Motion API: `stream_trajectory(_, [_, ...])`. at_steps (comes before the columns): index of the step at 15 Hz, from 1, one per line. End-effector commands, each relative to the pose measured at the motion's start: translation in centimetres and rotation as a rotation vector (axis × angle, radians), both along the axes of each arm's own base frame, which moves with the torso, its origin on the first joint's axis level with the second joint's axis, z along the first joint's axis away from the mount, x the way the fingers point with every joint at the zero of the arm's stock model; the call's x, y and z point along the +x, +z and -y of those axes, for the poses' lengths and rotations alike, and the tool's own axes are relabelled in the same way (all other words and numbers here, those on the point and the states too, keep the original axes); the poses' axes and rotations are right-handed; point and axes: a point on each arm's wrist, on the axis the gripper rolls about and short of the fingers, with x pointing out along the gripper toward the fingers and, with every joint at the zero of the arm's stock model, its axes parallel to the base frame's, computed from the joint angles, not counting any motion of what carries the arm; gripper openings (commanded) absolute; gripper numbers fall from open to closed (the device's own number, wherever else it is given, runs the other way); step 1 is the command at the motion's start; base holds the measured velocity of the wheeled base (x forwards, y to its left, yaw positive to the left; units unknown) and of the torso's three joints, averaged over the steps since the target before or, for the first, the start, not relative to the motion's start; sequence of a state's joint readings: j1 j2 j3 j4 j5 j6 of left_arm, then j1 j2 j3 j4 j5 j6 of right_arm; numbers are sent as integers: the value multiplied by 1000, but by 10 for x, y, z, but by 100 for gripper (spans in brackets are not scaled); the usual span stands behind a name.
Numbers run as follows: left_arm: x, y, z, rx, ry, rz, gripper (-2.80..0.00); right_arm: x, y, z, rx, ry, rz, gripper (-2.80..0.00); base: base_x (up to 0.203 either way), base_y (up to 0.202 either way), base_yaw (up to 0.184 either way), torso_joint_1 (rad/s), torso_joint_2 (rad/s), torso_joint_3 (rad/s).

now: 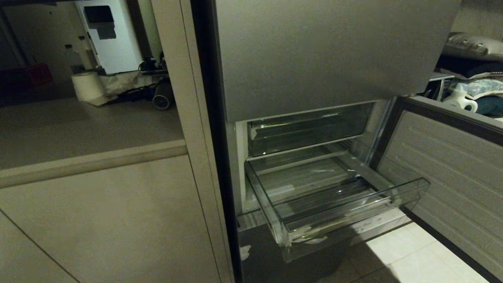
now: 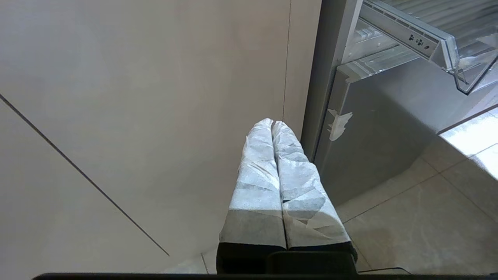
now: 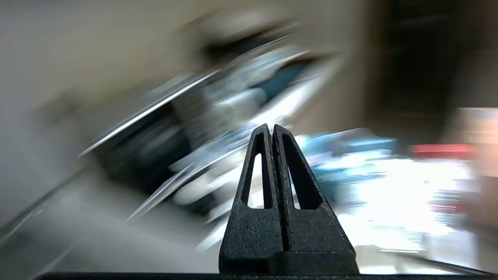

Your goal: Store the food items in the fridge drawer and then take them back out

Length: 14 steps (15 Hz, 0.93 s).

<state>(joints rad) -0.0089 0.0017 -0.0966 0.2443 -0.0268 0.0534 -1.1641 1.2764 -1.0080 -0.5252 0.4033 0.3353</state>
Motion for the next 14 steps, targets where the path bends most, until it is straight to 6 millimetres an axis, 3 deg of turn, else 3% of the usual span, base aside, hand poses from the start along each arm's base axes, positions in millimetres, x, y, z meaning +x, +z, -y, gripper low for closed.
stream_trajectory(1, [0,0,0,0,-1,-2,-280,32,-16,-72,-58,307,-44,-280,0,0,0,0,0,0])
stream_trajectory(4, [0,0,0,0,0,-2,-280,52,-67,-137,-21,579,-170,-280,0,0,0,0,0,0])
stream_trajectory(7, [0,0,0,0,-1,-2,-280,49,-126,-180,6,710,-365,-280,0,0,0,0,0,0])
stream_trajectory(10, [0,0,0,0,-1,-2,-280,68,-178,-198,63,717,-620,-280,0,0,0,0,0,0])
stream_trajectory(14, [0,0,0,0,-1,-2,-280,108,-220,-207,156,753,-801,-280,0,0,0,0,0,0])
